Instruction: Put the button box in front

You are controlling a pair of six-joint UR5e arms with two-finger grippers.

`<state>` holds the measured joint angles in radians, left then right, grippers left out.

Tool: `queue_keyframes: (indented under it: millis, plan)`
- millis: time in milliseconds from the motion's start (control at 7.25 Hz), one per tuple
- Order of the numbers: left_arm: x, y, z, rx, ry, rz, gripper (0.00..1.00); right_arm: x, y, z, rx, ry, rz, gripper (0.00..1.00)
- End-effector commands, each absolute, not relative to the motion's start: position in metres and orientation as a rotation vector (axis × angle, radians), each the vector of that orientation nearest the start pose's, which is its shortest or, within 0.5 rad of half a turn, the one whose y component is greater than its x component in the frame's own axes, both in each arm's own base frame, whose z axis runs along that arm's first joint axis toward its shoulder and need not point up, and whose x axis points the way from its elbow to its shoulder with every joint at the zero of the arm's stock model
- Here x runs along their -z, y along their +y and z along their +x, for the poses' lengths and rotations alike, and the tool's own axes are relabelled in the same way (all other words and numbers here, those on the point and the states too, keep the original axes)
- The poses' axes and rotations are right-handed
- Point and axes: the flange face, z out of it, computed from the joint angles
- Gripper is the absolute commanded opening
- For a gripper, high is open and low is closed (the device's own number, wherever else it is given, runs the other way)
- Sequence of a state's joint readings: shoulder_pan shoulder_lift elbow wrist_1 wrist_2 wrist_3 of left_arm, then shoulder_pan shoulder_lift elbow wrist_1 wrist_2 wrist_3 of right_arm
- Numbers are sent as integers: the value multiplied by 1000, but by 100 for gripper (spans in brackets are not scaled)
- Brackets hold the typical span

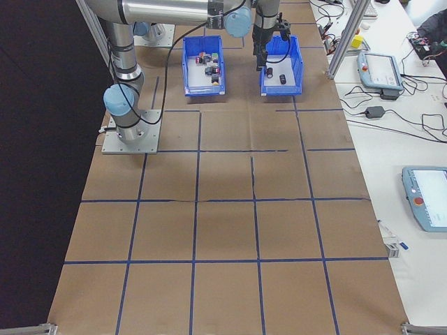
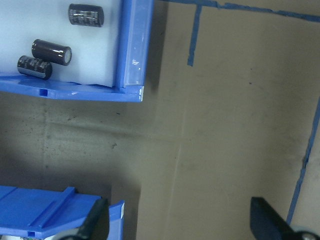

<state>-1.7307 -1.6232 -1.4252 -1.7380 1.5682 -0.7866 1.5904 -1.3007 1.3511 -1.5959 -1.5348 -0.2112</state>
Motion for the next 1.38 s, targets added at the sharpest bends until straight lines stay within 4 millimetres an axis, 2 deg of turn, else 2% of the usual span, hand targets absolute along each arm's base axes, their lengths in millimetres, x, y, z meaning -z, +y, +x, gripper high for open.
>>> queue_keyframes:
  millis: [0,138,276,414,552,690,828,966,1103,1241]
  plan:
    - [-505,-460,-241,-119,2819,-1232,99,-429,-616,200,-46,3019,-739,100]
    - [-491,-444,-257,-148,2725,-1383,99,-414,-617,230,-49,2945,-997,100]
    - [-474,-420,-277,-169,2610,-1514,99,-406,-619,256,-19,2846,-1258,100]
    - [-454,-405,-296,-170,2538,-1591,99,-402,-612,286,1,2737,-1487,100]
    - [-432,-393,-309,-151,2482,-1672,99,-404,-606,305,44,2606,-1721,100]
    - [-408,-374,-320,-214,2427,-1798,99,-401,-602,317,44,2480,-1900,100]
    - [-380,-356,-324,-247,2310,-1946,99,-393,-600,337,82,2401,-2013,100]
    - [-352,-332,-326,-233,2251,-2021,99,-384,-591,365,96,2353,-2093,100]
    - [-335,-318,-325,-196,2194,-2166,99,-371,-593,372,56,2338,-2147,100]
    - [-323,-305,-322,-201,2164,-2203,99,-361,-595,373,36,2319,-2157,100]
